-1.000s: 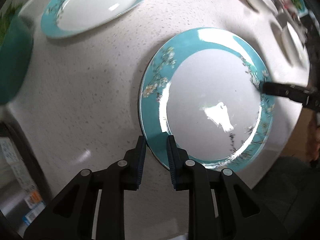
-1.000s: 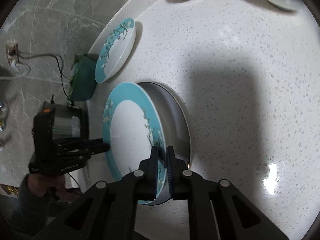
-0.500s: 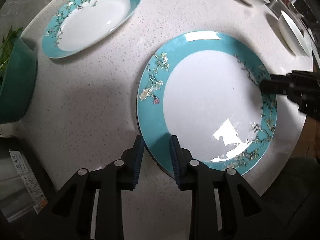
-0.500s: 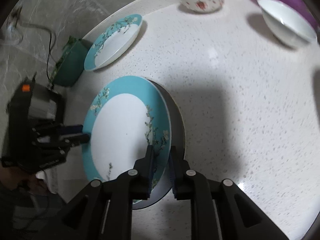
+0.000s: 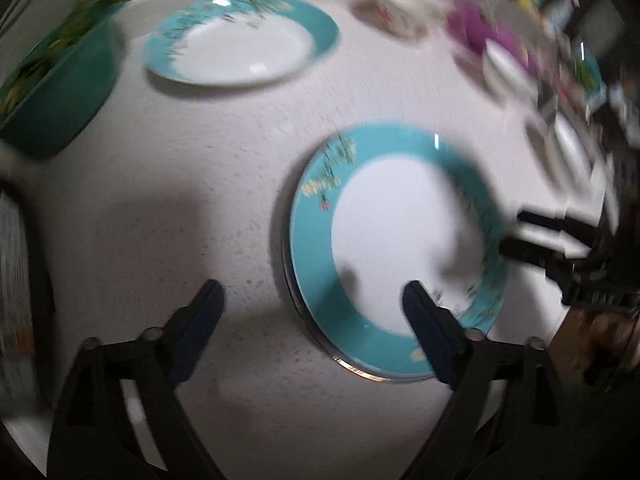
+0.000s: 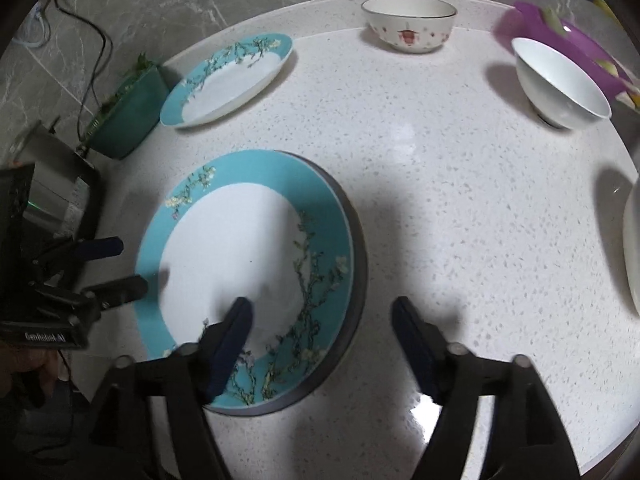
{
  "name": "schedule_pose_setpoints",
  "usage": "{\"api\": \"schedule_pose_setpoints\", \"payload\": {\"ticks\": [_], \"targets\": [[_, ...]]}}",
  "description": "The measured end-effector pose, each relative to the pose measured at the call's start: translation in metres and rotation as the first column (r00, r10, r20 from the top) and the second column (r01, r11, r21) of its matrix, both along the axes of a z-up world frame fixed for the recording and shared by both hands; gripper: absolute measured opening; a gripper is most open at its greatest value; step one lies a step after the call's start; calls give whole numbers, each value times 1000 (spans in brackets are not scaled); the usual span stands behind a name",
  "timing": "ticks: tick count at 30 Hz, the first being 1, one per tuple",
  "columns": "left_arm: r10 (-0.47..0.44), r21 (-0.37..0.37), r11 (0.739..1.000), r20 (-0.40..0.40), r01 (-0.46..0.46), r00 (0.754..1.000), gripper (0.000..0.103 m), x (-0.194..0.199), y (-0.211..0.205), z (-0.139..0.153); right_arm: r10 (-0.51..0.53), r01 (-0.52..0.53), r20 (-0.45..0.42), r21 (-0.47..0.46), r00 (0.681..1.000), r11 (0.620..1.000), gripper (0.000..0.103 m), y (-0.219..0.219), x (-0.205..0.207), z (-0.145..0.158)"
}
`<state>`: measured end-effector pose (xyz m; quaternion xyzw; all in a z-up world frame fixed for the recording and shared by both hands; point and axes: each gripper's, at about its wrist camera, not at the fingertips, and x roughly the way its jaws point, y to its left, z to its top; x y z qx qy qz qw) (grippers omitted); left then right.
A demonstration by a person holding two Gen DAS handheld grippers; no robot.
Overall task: Organize plates and bowls
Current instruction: 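Move both grippers toward the smaller teal floral plate beside the green bowl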
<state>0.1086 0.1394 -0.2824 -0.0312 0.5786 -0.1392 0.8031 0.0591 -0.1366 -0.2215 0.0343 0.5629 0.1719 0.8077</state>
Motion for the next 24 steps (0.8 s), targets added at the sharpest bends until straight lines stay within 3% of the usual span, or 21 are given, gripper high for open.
{"api": "schedule_pose_setpoints", "payload": {"ticks": [3, 5, 7, 9, 13, 16, 20, 22, 24], "targets": [[164, -88, 983, 49, -159, 985, 103, -7, 21, 15, 4, -6, 27, 82, 1000, 997, 91, -23, 4, 14], [263, -161, 954, 38, -253, 964, 103, -11, 38, 21, -3, -1, 19, 172, 1000, 985, 100, -42, 14, 19], [337, -209, 923, 37, -323, 941, 103, -13, 47, 25, -18, 22, -16, 263, 1000, 965, 102, -58, 31, 22], [358, -198, 920, 73, -339, 931, 103, -17, 50, 33, -22, 36, -44, 330, 999, 943, 102, -62, 49, 26], [382, -175, 917, 129, -359, 915, 103, 15, 56, 59, 39, -19, -41, 409, 998, 913, 102, -45, 96, 43], [399, -160, 909, 73, -384, 914, 103, 56, 71, 63, 103, -83, -25, 428, 994, 900, 102, -15, 132, 56], [476, -138, 873, 33, -468, 879, 101, 107, 96, 61, 157, -150, 11, 365, 988, 919, 97, 31, 183, 65], [472, -99, 880, 68, -465, 879, 101, 131, 100, 62, 169, -163, 8, 315, 986, 935, 83, 53, 211, 62], [458, -65, 889, 81, -454, 885, 101, 151, 99, 60, 166, -154, -21, 267, 986, 951, 79, 72, 235, 51]]}}
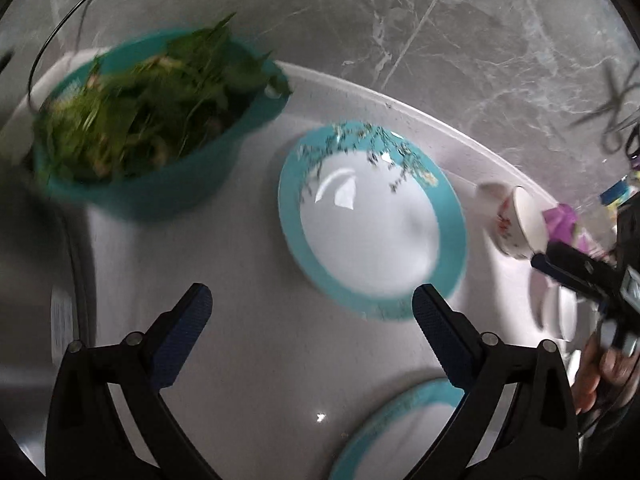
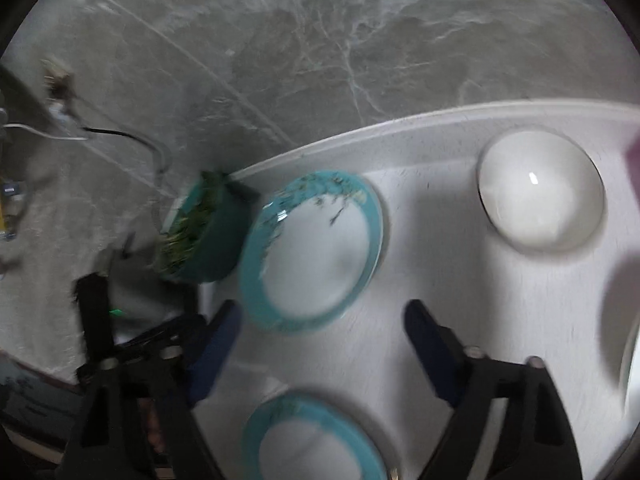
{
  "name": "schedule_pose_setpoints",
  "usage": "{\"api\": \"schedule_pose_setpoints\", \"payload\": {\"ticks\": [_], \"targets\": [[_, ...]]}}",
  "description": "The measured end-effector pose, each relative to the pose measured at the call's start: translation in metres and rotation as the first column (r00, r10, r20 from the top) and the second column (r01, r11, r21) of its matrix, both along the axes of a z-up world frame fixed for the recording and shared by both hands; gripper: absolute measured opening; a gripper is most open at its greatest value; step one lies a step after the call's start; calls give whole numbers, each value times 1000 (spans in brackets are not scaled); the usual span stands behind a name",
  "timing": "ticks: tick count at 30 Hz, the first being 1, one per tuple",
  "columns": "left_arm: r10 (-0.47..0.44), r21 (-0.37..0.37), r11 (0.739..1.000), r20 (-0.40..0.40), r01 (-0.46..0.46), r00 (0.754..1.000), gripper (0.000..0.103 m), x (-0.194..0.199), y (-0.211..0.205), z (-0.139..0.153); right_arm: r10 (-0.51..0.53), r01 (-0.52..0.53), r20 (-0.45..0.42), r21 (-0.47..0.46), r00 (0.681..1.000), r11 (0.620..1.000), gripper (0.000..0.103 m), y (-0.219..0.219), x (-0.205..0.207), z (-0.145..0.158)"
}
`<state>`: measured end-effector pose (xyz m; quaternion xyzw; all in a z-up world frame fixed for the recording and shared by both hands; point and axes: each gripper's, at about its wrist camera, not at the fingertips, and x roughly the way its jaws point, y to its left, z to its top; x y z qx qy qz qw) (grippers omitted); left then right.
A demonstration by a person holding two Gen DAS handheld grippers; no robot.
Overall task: Organize plates and bowls
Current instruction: 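Move both grippers toward the smaller teal floral plate beside the green bowl, then close both grippers on the rim of the smaller teal floral plate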
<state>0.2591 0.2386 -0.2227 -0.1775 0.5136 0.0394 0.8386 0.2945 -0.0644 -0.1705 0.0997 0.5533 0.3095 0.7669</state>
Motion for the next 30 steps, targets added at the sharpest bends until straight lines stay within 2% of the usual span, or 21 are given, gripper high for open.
{"api": "schedule_pose_setpoints", "payload": {"ticks": [1, 6, 10, 14, 19, 20, 22, 23, 24, 27, 29, 30], "targets": [[-7, 4, 1000, -3, 7, 1000, 101, 8, -1, -3, -8, 8, -11, -22, 1000, 1000, 76, 5, 10, -6], [0, -4, 1000, -41, 0, 999, 101, 31, 0, -30, -9, 5, -40, -96, 999, 995, 76, 31, 40, -33], [14, -16, 1000, -50, -14, 999, 101, 39, 5, -47, 10, -17, -69, -106, 998, 994, 75, 40, 56, -54], [20, -6, 1000, -51, -20, 998, 101, 52, 12, -56, 37, -45, -93, -85, 995, 995, 75, 46, 61, -64], [-3, -4, 1000, -89, 2, 996, 100, 69, 15, -72, 78, -89, -104, -106, 991, 990, 75, 52, 71, -74], [-19, -6, 1000, -100, 18, 995, 98, 73, 14, -75, 81, -93, -112, -108, 990, 990, 75, 53, 73, -76], [-41, -19, 999, -114, 39, 993, 84, 80, 13, -80, 98, -113, -128, -116, 987, 987, 68, 57, 77, -81], [-41, -12, 999, -115, 40, 993, 81, 84, 13, -81, 106, -122, -132, -124, 986, 985, 67, 59, 78, -82], [-41, -15, 999, -115, 40, 993, 73, 87, 15, -81, 110, -125, -126, -122, 986, 985, 66, 59, 79, -81], [-45, -7, 999, -120, 44, 992, 71, 95, 20, -81, 123, -140, -134, -127, 983, 982, 66, 63, 83, -82], [-56, 7, 998, -124, 58, 991, 66, 96, 22, -81, 138, -156, -131, -139, 982, 978, 62, 66, 83, -83], [-61, 9, 998, -123, 63, 991, 62, 98, 22, -81, 143, -162, -131, -144, 981, 976, 56, 67, 83, -83]]}}
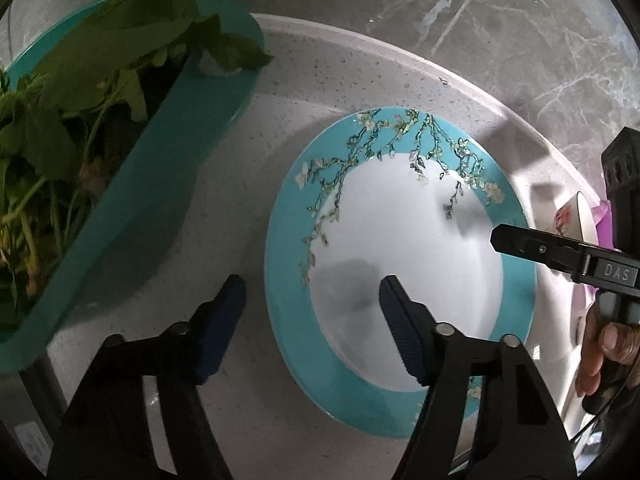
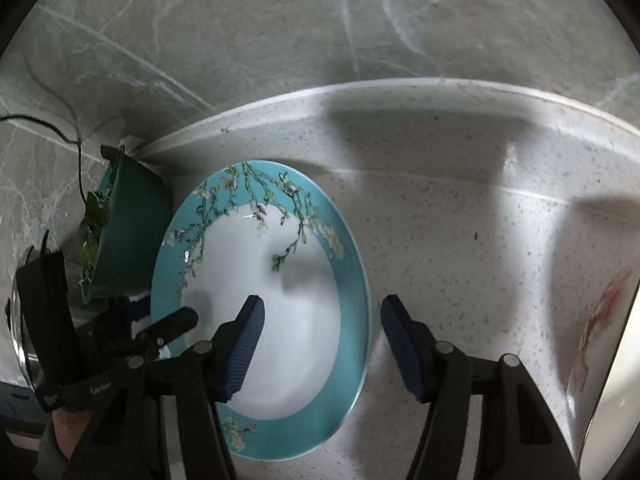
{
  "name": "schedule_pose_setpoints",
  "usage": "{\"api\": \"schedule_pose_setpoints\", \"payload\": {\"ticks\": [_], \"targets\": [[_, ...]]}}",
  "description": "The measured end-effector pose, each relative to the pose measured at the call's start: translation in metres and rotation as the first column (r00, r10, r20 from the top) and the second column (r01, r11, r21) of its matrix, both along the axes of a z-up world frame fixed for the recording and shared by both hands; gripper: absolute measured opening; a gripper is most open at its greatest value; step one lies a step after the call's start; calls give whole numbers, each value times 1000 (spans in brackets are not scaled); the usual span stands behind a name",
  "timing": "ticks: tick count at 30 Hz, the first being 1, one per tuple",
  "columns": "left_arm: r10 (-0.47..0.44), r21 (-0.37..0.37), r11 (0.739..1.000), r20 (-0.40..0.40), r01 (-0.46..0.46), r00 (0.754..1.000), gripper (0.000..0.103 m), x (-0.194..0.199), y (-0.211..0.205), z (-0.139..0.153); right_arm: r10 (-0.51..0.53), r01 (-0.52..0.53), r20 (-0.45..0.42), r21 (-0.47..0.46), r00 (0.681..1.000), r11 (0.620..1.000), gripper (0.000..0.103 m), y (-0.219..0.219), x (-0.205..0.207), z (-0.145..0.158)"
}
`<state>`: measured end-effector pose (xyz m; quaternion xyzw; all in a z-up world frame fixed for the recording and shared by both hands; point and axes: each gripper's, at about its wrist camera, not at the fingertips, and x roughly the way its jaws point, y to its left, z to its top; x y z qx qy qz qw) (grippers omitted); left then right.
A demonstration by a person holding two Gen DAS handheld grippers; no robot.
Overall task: Organize plates and bowls
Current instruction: 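Close both grippers on the rim of the smaller teal floral plate, then lift the teal plate with both grippers and lower it onto the teal stack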
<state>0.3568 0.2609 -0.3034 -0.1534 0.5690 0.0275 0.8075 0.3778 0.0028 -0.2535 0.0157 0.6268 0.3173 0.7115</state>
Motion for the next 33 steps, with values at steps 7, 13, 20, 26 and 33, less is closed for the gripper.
{"api": "schedule_pose_setpoints", "payload": {"ticks": [7, 13, 20, 26, 33], "targets": [[-36, 41, 999, -9, 36, 999, 31, 13, -2, 0, 21, -21, 7, -85, 1000, 996, 22, 5, 1, -1], [-37, 39, 999, -24, 38, 999, 23, 12, 5, 1, 2, -1, 7, -90, 1000, 996, 18, -3, 2, -1], [-31, 12, 999, -30, 31, 999, 23, 4, 1, 4, -24, 25, 14, -78, 1000, 997, 17, -10, -2, 6], [-17, -9, 1000, -11, 17, 1000, 23, -7, 7, 25, -22, 23, 17, -65, 1000, 998, 17, -14, -14, 22], [-36, -16, 999, 12, 36, 999, 23, -30, 7, 52, -21, 22, 43, -29, 999, 999, 17, -24, -37, 58]]}}
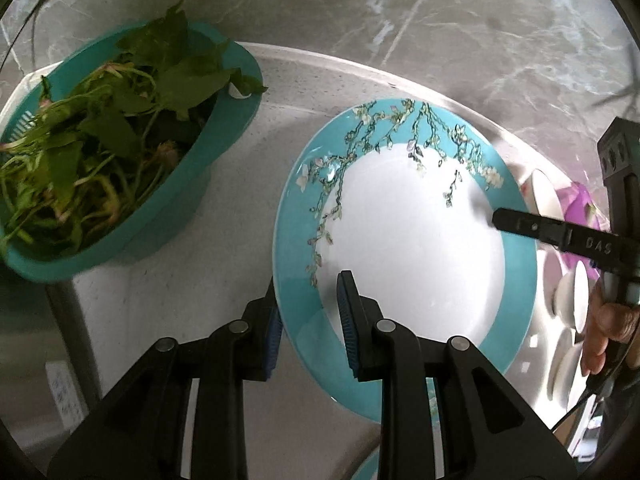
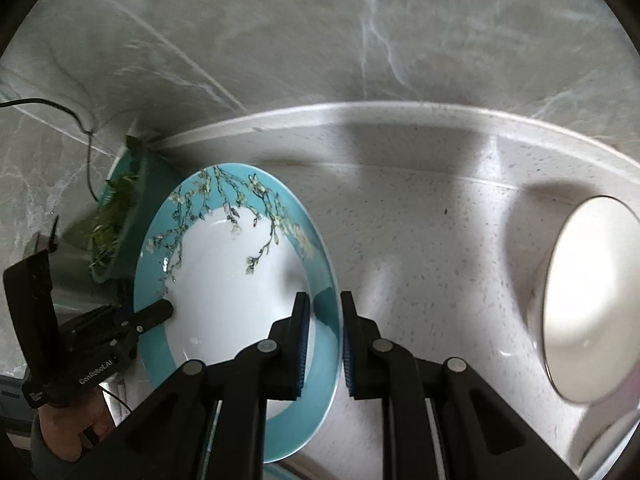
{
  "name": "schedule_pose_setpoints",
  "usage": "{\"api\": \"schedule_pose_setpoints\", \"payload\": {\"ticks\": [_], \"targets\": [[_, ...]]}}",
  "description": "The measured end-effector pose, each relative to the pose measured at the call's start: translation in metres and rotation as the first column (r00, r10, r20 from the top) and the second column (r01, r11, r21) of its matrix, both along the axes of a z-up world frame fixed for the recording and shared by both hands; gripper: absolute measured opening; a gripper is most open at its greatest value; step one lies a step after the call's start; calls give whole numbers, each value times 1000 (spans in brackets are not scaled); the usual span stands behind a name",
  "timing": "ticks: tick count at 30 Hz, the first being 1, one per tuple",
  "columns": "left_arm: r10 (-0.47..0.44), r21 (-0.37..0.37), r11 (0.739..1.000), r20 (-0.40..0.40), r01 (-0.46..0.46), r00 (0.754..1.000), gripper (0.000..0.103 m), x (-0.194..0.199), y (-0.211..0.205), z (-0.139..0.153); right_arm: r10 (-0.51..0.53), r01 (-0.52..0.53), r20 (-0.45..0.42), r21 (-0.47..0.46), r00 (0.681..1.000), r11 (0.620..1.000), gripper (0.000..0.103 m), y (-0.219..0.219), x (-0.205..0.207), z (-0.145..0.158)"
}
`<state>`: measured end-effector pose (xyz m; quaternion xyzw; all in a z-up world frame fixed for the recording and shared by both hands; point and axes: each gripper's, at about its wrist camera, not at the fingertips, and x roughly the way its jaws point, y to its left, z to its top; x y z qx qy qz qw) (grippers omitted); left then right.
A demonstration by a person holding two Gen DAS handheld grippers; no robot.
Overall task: Organize plates and bowls
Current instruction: 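Lift the teal plate with both grippers and lower it onto the teal stack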
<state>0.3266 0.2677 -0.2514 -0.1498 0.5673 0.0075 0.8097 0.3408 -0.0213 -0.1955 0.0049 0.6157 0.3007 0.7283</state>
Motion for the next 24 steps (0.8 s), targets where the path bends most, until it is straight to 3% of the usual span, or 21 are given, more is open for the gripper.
{"api": "schedule_pose_setpoints", "payload": {"ticks": [8, 13, 24], "targets": [[-11, -19, 1000, 18, 11, 1000, 23, -49, -3, 20, 12, -13, 22, 35, 1000, 999, 17, -18, -46, 32], [-31, -25, 999, 13, 31, 999, 24, -88, -26, 22, 8, -9, 26, 43, 1000, 999, 17, -41, -86, 40], [-80, 10, 997, -52, 80, 995, 25, -159, -63, -5, -34, 35, -54, 19, 998, 999, 17, -73, -156, 9]]}}
